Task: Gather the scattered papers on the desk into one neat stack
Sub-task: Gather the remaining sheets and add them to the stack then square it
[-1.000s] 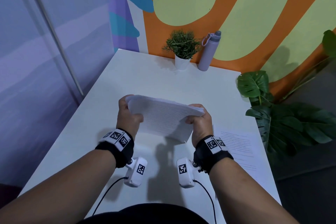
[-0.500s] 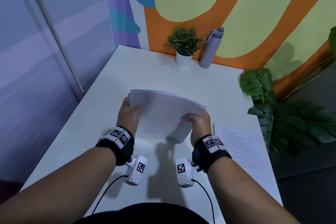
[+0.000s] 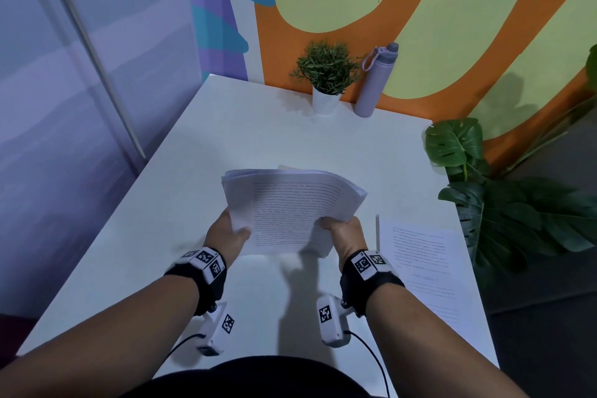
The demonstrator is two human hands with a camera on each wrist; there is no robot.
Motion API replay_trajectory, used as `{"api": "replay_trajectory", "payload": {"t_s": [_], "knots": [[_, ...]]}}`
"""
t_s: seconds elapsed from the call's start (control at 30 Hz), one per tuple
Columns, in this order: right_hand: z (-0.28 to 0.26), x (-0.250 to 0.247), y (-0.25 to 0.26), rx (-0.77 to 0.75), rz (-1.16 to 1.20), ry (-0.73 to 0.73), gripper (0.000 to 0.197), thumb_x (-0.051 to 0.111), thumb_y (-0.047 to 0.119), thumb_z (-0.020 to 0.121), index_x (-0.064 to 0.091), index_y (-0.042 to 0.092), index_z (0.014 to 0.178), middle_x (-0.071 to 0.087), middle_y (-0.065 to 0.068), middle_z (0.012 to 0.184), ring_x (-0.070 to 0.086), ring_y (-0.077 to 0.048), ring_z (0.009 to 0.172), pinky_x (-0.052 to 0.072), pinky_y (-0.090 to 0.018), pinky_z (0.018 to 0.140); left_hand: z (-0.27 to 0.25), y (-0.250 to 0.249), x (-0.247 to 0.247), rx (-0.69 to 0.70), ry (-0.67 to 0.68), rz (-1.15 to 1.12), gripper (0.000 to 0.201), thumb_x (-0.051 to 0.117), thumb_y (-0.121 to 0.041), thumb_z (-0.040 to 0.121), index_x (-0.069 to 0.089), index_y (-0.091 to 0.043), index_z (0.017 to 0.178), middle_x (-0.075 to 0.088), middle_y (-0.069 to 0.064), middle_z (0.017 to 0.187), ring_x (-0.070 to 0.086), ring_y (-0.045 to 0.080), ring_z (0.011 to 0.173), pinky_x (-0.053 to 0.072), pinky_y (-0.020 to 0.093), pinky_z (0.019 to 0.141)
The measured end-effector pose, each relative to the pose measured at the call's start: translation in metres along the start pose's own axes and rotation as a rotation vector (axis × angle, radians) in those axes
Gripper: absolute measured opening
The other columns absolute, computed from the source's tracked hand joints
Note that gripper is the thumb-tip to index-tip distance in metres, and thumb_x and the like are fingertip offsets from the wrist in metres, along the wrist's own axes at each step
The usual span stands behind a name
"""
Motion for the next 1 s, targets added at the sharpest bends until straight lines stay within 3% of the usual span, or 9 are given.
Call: {"api": "replay_trajectory", "payload": {"t_s": [0.13,0.23,0.33,0.4,0.5,0.63,0.77,0.9,1.0], "knots": [[0.005,-0.011,-0.021,-0.056,-0.260,0.003,0.008,0.057,-0.002,0.075,0.063,-0.004,0.079,0.062,-0.009,0.078,0.054,-0.022,0.075,0.045,-0.031,0.066,-0.007,0.004,0.001,0.019,-0.007,0.103,0.041,0.049,-0.009,0.092,0.049,-0.018,0.132,0.058,0.004,0.125,0.053,0.026,0.118,0.037,0.031,0.096],[0.006,-0.021,-0.021,-0.086,-0.241,0.018,0.017,0.056,-0.002,0.074,0.066,0.011,0.077,0.069,-0.007,0.079,0.061,-0.022,0.071,0.054,-0.035,0.066,-0.009,-0.006,0.005,0.051,-0.005,0.137,0.032,0.050,-0.010,0.092,0.053,-0.016,0.123,0.057,-0.002,0.107,0.056,0.023,0.105,0.039,0.028,0.087],[0.009,-0.040,-0.017,-0.108,-0.195,0.013,0.018,0.058,0.004,0.081,0.066,0.019,0.087,0.073,-0.008,0.093,0.067,-0.026,0.084,0.055,-0.040,0.081,-0.009,-0.012,0.018,0.056,0.011,0.190,0.015,0.053,-0.013,0.091,0.053,-0.013,0.106,0.057,0.003,0.099,0.058,0.026,0.094,0.040,0.027,0.076],[0.009,-0.050,-0.017,-0.093,-0.180,0.030,0.021,0.055,0.007,0.087,0.065,0.021,0.099,0.073,-0.006,0.104,0.069,-0.026,0.096,0.055,-0.041,0.091,-0.011,-0.014,0.030,0.016,0.011,0.177,0.024,0.050,-0.016,0.092,0.049,-0.010,0.116,0.057,0.006,0.108,0.054,0.024,0.092,0.040,0.028,0.078],[0.009,-0.059,-0.017,-0.075,-0.166,0.067,0.022,0.052,0.015,0.088,0.061,0.017,0.107,0.070,-0.010,0.109,0.067,-0.029,0.103,0.052,-0.045,0.096,-0.016,-0.017,0.048,-0.030,0.058,0.162,0.035,0.042,-0.019,0.096,0.038,-0.011,0.129,0.052,0.010,0.127,0.052,0.027,0.108,0.039,0.031,0.089],[0.007,-0.072,-0.017,-0.087,-0.189,0.067,0.018,0.054,0.022,0.084,0.059,0.020,0.101,0.069,-0.003,0.104,0.066,-0.024,0.097,0.052,-0.040,0.091,-0.023,-0.020,0.068,-0.037,0.124,0.136,0.037,0.038,-0.020,0.097,0.030,-0.014,0.133,0.048,0.008,0.134,0.049,0.025,0.112,0.038,0.034,0.095],[0.006,-0.087,-0.014,-0.115,-0.163,0.028,0.014,0.053,0.007,0.091,0.059,0.013,0.102,0.066,-0.019,0.105,0.064,-0.029,0.095,0.053,-0.042,0.090,-0.025,-0.026,0.072,-0.006,0.097,0.152,0.038,0.046,-0.022,0.094,0.034,-0.014,0.129,0.052,0.007,0.128,0.052,0.028,0.114,0.041,0.035,0.096],[0.004,-0.094,-0.007,-0.154,-0.168,0.015,0.019,0.048,0.000,0.094,0.058,0.016,0.099,0.065,-0.001,0.090,0.061,-0.013,0.077,0.049,-0.013,0.066,-0.027,-0.035,0.074,0.074,0.066,0.215,0.039,0.052,-0.016,0.090,0.039,-0.015,0.127,0.057,0.006,0.120,0.053,0.022,0.098,0.044,0.033,0.089],[0.006,-0.096,-0.010,-0.169,-0.200,-0.033,0.020,0.049,0.002,0.093,0.060,0.011,0.107,0.067,-0.007,0.098,0.062,-0.020,0.083,0.051,-0.028,0.077,-0.028,-0.039,0.081,0.102,0.025,0.206,0.037,0.049,-0.010,0.091,0.042,-0.015,0.127,0.057,0.007,0.122,0.051,0.020,0.096,0.040,0.029,0.086]]}}
Point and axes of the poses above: each hand's wrist, its own z-axis towards the middle knuckle, its own x-axis out of the palm, y = z × x, the point moved 7 cm from there along z, towards the middle knuckle
